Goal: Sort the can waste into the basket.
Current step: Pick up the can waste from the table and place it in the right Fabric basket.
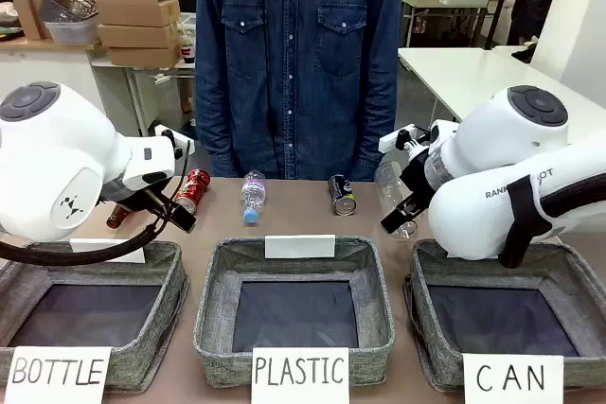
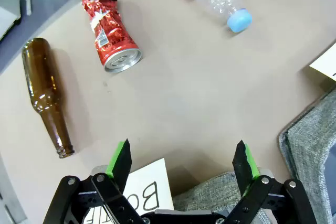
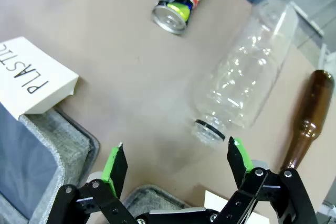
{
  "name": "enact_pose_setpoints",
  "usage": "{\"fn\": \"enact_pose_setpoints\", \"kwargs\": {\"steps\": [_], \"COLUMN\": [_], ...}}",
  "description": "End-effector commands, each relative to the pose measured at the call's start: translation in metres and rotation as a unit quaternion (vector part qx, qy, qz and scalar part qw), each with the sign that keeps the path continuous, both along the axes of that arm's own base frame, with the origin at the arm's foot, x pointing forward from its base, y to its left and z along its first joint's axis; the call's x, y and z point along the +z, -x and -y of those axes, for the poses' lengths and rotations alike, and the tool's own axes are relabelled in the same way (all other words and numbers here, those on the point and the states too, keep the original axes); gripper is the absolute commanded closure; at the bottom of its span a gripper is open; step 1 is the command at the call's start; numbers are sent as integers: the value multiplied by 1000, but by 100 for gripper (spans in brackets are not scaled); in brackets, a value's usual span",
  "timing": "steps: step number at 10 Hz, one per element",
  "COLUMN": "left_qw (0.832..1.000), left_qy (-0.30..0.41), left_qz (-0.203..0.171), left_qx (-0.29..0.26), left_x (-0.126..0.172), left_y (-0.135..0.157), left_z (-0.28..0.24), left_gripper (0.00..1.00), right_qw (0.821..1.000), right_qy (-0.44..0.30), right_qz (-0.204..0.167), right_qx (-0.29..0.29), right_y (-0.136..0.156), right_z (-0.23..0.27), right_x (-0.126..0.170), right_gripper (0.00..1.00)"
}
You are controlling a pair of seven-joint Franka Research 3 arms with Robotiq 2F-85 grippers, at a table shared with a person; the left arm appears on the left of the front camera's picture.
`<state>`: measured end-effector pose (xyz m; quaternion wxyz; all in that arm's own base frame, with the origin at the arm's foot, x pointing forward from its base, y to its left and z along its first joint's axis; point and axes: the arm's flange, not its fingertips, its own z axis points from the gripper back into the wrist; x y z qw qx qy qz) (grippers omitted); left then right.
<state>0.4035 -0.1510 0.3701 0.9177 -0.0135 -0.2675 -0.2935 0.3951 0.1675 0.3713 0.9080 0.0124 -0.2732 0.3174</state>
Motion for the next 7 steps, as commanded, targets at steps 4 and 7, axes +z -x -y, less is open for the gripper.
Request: {"fn": "enact_pose_setpoints", "kwargs": {"steps": [4,7], "left_qw": [1000,1000], "left_qy": [0,0], "left_qz": [0,0], "left_qx": [0,0], "left_x": [0,0], "left_y": [0,0], "left_z": [0,0], "left_gripper": [0,0], "right_qw": [1000,1000], "right_qy": [0,0], "right_qz": [0,0], "right_qx": [0,0], "right_y": [0,0], "right_z": [0,0], "right_x": [0,0], "right_gripper": [0,0]}}
